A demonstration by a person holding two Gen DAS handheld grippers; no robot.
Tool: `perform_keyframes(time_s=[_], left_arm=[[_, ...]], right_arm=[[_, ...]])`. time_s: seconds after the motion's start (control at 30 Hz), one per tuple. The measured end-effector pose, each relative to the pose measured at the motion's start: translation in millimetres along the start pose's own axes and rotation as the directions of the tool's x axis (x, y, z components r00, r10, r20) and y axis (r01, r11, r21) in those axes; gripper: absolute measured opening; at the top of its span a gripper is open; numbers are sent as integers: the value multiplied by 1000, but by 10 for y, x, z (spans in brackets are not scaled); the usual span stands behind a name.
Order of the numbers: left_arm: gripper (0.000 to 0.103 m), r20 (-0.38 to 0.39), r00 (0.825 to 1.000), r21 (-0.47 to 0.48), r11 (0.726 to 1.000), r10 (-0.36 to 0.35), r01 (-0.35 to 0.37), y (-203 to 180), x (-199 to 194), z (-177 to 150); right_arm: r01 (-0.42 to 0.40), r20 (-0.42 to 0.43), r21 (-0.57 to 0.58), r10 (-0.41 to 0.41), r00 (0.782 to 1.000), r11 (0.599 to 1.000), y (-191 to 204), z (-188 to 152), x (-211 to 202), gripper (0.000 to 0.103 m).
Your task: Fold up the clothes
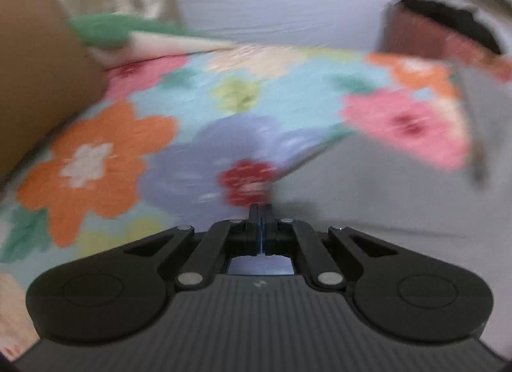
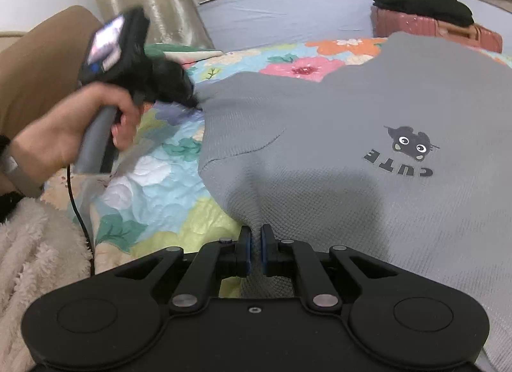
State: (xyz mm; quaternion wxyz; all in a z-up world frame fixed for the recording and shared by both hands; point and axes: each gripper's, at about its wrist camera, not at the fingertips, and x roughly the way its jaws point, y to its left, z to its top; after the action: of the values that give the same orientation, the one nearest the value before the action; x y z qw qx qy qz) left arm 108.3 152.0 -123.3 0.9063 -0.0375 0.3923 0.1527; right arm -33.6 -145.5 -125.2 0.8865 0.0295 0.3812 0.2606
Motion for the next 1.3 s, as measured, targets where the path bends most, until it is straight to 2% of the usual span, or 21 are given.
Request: perform_keyframes(time_s=[0.13, 0.23, 0.3, 0.4, 0.43, 0.47, 0.5, 0.57, 0.67, 0.8, 0.9, 1.0, 1.07, 1.13, 1.17, 1.23, 1.27, 1.3], left_arm=[[0, -21, 1000, -96, 995, -21, 19, 152, 23, 30], [4, -59, 997, -119, 992, -57, 49, 143, -91, 16], [5, -76, 992, -133, 987, -99, 89, 153, -204, 10], [23, -100, 982, -157, 977, -159, 142, 57, -436, -45], [28, -101, 982, -135, 980, -160, 145, -25, -533, -73], [31, -95, 984, -95, 986, -149, 140, -132, -633, -108], [37, -88, 985, -55, 988, -151, 146, -254, -746, -140], [43, -72, 979, 16, 981, -190, 191, -528, -993, -201], [49, -35, 952, 101, 947, -303, 305, -958, -1363, -300], [59, -44, 889, 202, 867, -456, 455, -1574, -1803, -496], [63, -115, 818, 205, 792, -564, 575, -2059, -1978, -729], [63, -184, 762, 224, 728, -621, 648, -2535, -2058, -1011], [63, -220, 733, 242, 692, -643, 680, -2795, -2078, -1204], [63, -253, 703, 225, 666, -665, 711, -2909, -2060, -1344], [63, -269, 686, 214, 653, -676, 726, -2956, -2048, -1410], [64, -292, 668, 216, 634, -684, 743, -3000, -2015, -1521], [64, -301, 666, 233, 624, -683, 746, -3015, -2005, -1577], [64, -305, 670, 261, 618, -677, 742, -3022, -2004, -1628]], right_arm=[[15, -13, 5, -15, 1000, 1000, -14, 2, -21, 9], [90, -61, 19, -89, 994, 996, -34, 1, -5, 10], [94, -57, 21, -93, 994, 995, -49, 6, -111, 17], [100, -50, 24, -99, 994, 995, -72, 15, -271, 39], [114, -45, 13, -113, 993, 993, -81, 20, -343, 53], [143, -32, -5, -143, 989, 990, -104, 33, -458, 57], [164, -19, -11, -164, 986, 986, -149, 54, -583, 57], [190, 2, -3, -190, 982, 982, -286, 94, -848, 57], [222, 31, 34, -223, 974, 974, -591, 138, -1341, 63], [305, 49, 154, -316, 948, 940, -1175, 59, -1974, 67], [397, -7, 314, -416, 909, 862, -1740, -94, -2414, 68], [409, -21, 509, -464, 886, 758, -2384, -393, -2827, 69], [392, -17, 649, -503, 864, 652, -2795, -659, -3026, 70], [347, -39, 794, -528, 849, 499, -3156, -945, -3158, 70], [304, -39, 846, -518, 855, 438, -3285, -1055, -3170, 70], [199, -19, 926, -485, 874, 322, -3533, -1259, -3168, 70], [162, -16, 949, -474, 880, 270, -3631, -1334, -3156, 70], [161, -24, 955, -477, 878, 248, -3698, -1352, -3118, 70]])
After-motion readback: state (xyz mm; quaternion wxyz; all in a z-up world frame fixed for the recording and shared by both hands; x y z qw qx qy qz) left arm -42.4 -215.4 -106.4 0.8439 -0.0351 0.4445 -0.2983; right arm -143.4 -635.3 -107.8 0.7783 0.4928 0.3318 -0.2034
